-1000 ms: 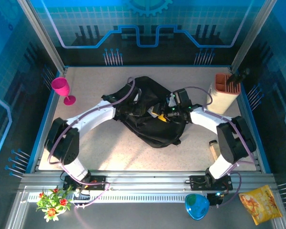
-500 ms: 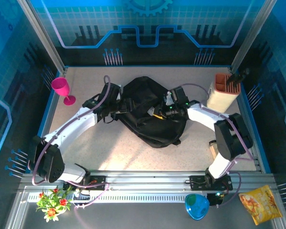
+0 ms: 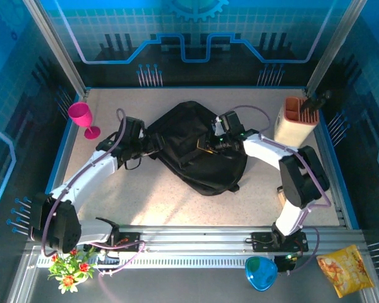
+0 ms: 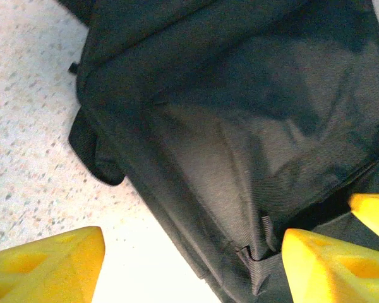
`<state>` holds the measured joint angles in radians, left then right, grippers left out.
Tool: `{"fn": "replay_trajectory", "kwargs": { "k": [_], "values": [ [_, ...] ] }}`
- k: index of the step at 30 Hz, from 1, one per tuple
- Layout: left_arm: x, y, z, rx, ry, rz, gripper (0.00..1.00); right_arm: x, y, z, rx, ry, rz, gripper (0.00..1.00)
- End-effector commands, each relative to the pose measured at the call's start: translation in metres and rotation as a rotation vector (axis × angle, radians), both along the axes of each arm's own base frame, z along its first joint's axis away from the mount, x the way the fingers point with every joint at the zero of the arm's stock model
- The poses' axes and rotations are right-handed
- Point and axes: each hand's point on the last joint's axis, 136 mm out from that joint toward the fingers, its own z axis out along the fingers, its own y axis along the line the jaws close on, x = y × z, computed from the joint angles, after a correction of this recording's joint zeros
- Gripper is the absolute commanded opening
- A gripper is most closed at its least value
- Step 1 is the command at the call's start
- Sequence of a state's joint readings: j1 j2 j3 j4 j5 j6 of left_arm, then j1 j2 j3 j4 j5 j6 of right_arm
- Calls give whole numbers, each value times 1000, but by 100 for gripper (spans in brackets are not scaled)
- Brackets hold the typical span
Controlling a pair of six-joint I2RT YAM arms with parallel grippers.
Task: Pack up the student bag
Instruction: Adjust the loose stationery in the student bag, then zip the student bag at the top-center of the table.
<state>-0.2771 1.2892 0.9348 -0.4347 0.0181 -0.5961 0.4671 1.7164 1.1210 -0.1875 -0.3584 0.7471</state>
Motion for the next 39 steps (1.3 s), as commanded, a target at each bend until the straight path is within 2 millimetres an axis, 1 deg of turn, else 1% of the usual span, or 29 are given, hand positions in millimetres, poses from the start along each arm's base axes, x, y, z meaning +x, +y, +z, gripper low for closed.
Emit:
{"fn": "replay_trajectory", "kwargs": {
  "k": [1,4,6,8,11,13,15,22,27,33,37,39],
  "values": [
    [-7,8,-4,-66,20,51,78,-23,-2,21,-178,-162,175,43],
    [-11,21,-14,-82,42,107,82,-37,12,23,-310,-235,341,49],
    [-13,29,-19,-81,53,136,85,-44,26,22,-361,-255,440,50],
    [-16,37,-22,-70,59,164,91,-48,43,19,-390,-262,528,52],
    [-21,46,-24,-53,52,184,98,-47,63,11,-431,-277,622,54],
    [-23,50,-24,-49,50,191,99,-46,73,4,-452,-284,671,54],
    [-25,52,-24,-50,48,194,99,-41,79,0,-475,-292,700,53],
    [-28,52,-26,-58,58,193,99,-23,86,-13,-529,-321,725,48],
    [-27,52,-26,-66,57,193,99,-17,92,-23,-530,-303,717,44],
    [-28,51,-27,-70,60,191,99,-15,94,-37,-583,-303,726,40],
    [-28,49,-27,-78,62,186,99,-14,93,-42,-600,-301,721,31],
    [-28,47,-27,-93,63,180,99,-16,95,-42,-584,-297,725,23]
  ]
}}
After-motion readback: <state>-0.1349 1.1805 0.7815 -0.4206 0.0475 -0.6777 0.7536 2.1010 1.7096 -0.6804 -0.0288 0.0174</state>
